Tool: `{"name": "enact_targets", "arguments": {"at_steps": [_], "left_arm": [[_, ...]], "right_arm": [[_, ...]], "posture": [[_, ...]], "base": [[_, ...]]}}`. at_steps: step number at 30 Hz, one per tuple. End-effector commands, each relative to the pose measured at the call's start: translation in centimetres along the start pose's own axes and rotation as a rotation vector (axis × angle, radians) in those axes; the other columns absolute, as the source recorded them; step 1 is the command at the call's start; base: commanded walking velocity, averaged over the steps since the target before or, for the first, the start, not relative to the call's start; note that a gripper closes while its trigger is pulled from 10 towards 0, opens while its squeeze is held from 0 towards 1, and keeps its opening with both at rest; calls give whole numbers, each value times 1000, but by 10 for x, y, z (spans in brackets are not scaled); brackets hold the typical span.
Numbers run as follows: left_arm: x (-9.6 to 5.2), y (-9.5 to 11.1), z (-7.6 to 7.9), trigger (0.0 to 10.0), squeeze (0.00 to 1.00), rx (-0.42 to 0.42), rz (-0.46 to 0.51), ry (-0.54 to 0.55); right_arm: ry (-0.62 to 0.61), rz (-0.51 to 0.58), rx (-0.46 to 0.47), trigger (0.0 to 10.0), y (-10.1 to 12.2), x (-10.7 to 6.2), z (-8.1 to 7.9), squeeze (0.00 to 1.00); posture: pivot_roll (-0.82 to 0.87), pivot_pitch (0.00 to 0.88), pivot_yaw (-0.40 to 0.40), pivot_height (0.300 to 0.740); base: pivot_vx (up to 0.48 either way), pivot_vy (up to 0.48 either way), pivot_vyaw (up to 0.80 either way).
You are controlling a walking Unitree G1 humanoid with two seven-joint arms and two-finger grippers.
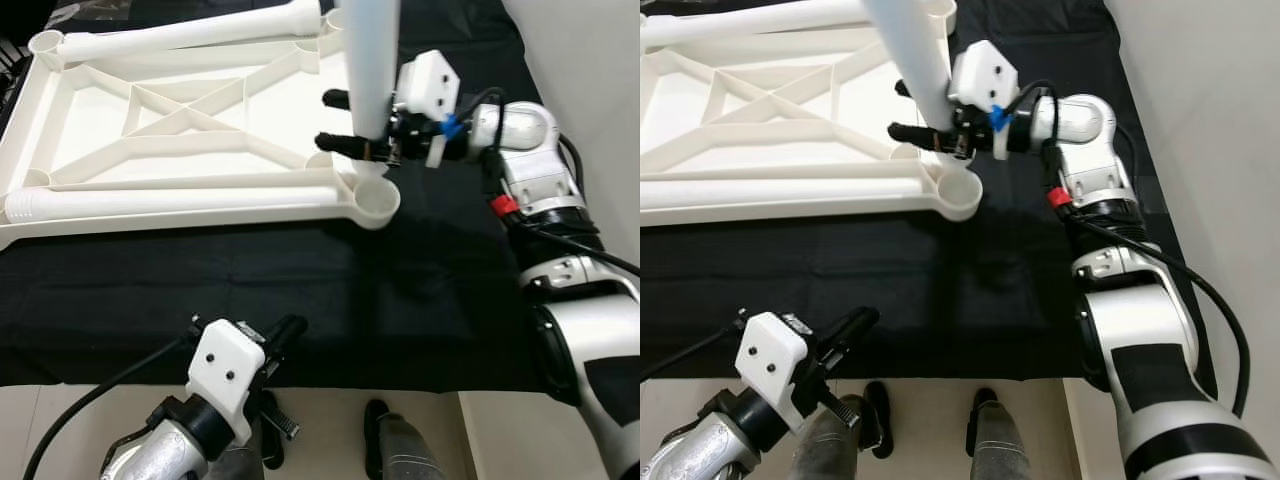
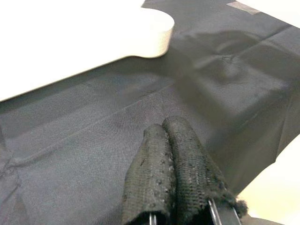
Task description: Building children table
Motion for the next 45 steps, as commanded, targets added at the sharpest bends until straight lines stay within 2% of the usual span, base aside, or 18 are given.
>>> {"name": "enact_targets", "arguments": {"at_steps": [1, 4, 13, 15, 16, 19, 23, 24, 25, 28, 29, 30, 31, 33, 34, 36, 42, 45], "left_arm": [[-1, -8, 1, 10000, 0, -4, -24, 2], [-1, -8, 1, 10000, 0, -4, -21, 3], [1, -6, 0, 10000, 0, -1, -11, 6], [2, -6, 0, 10000, 0, 0, -8, 7], [2, -6, 0, 10000, 0, 0, -8, 7], [3, -6, 0, 10000, 0, -2, -6, 5], [2, -8, 1, 10000, 0, -7, -7, 0], [2, -8, 2, 10000, 0, -9, -8, -2], [2, -9, 3, 10000, 0, -11, -9, -4], [1, -9, 3, 10000, 0, -11, -10, -4], [1, -8, 3, 10000, 0, -13, -10, -5], [1, -8, 3, 10000, 0, -13, -10, -5], [0, -8, 4, 10000, 0, -15, -10, -5], [-1, -8, 5, 10000, 0, -16, -10, -5], [-1, -8, 5, 10000, 0, -16, -10, -5], [-4, -7, 6, 10000, 0, -19, -14, -2], [-5, -7, 6, 10000, 0, -20, -15, 0], [-9, -6, 8, 10000, 0, -26, -23, -5]], "right_arm": [[92, 3, 111, 10000, -11, -1, -20, 0], [105, 15, 126, 10000, -8, -2, -20, 0], [7, 76, 191, 10000, 3, 1, -3, 0], [-75, 124, 231, 10000, 10, -1, 12, 0], [-75, 124, 231, 10000, 10, -1, 12, 0], [-246, 192, 278, 10000, 18, -8, 42, 0], [-254, 280, 325, 10000, 28, -15, 48, 0], [-226, 315, 321, 10000, 34, -17, 47, 0], [-109, 378, 296, 10000, 45, -22, 34, 0], [-53, 396, 285, 10000, 49, -24, 28, 0], [38, 397, 279, 10000, 49, -27, 15, 0], [38, 397, 279, 10000, 49, -27, 15, 0], [127, 384, 284, 10000, 47, -30, 2, 0], [179, 374, 293, 10000, 46, -31, -6, 0], [179, 374, 293, 10000, 46, -31, -6, 0], [252, 245, 278, 10000, 25, -26, -23, 0], [272, 201, 268, 10000, 18, -23, -28, 0], [307, 158, 270, 10000, 8, -14, -37, 0]], "posture": [[75, 320, -12, 740], [75, 320, -12, 740], [73, 321, -21, 740], [71, 322, -21, 740], [71, 322, -21, 740], [67, 318, -19, 740], [64, 303, -17, 740], [62, 300, -16, 740], [60, 300, -15, 740], [60, 300, -15, 740], [65, 305, -18, 740], [65, 305, -18, 740], [69, 304, -18, 740], [69, 304, -18, 740], [69, 304, -18, 740], [81, 326, -7, 740], [83, 327, -6, 740], [92, 344, 0, 740]], "base": [[0, 0, 0], [0, 0, 0], [0, 0, 0], [0, 0, 0], [0, 0, 0], [0, 0, 0], [0, 0, 0], [0, 0, 0], [0, 0, 0], [0, 0, 0], [0, 0, 0], [0, 0, 0], [0, 0, 0], [0, 0, 0], [0, 0, 0], [0, 0, 0], [0, 0, 0], [0, 0, 0]]}}
Point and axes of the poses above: a point about 5 cm out from each wrist's last joint towards the gripper, its own x axis pointing out of the wrist towards the gripper, its own y axis along the axis of the wrist's last joint, z = x × y, the point moved 6 cm from there along x, pointing out of the wrist towards the gripper, and after that the axes turned 8 degrees about -x, right-handed, at the moved point
